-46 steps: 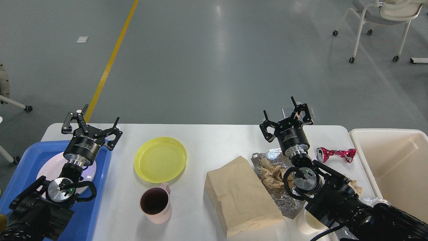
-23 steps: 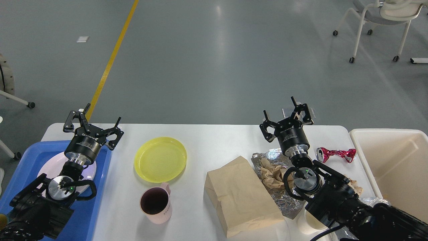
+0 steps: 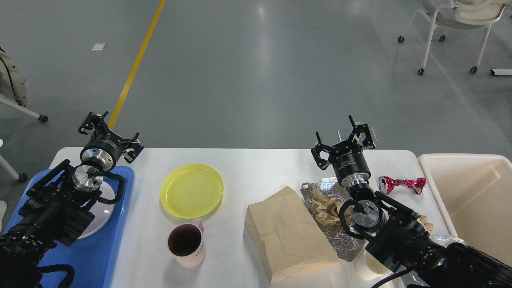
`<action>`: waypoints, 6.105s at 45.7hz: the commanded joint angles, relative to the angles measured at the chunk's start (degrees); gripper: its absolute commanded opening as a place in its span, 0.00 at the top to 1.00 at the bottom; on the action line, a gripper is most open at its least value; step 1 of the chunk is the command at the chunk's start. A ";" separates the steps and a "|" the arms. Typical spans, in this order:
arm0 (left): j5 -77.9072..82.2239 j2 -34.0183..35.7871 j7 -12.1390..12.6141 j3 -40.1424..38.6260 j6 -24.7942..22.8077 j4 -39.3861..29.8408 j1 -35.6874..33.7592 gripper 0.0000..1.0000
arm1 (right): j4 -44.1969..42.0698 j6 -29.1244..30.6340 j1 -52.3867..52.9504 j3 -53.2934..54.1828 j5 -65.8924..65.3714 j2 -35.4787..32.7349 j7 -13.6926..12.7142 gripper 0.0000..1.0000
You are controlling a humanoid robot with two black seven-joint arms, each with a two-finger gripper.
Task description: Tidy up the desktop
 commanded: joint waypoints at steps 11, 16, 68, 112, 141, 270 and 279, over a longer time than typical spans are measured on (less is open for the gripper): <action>1.46 2.83 -0.02 3.97 4.92 -0.01 -7.86 0.00 | 0.08 0.00 0.00 0.00 -0.01 -0.01 0.00 0.00; 1.46 3.62 -0.02 7.30 4.92 -0.01 -10.23 0.00 | 0.08 0.00 0.00 0.00 -0.01 -0.01 0.00 0.00; 1.81 16.01 4.29 67.41 3.52 -0.10 -33.00 0.00 | -0.01 0.00 0.00 0.00 -0.01 0.07 0.00 0.00; 23.87 16.28 4.11 113.48 1.14 -37.96 -60.06 0.00 | -0.01 0.00 0.00 0.00 -0.01 -0.01 0.00 0.00; 23.96 16.37 13.43 119.37 -9.67 -55.11 -65.26 0.00 | -0.01 0.00 0.00 0.00 -0.01 0.07 0.00 0.00; 27.21 31.83 28.11 121.57 0.80 -50.02 -41.08 0.03 | -0.01 0.00 0.00 0.00 -0.01 -0.01 0.00 0.00; 27.30 33.33 27.93 118.32 -10.18 -50.37 -53.12 0.03 | 0.08 0.00 0.00 0.00 -0.01 -0.01 0.00 0.00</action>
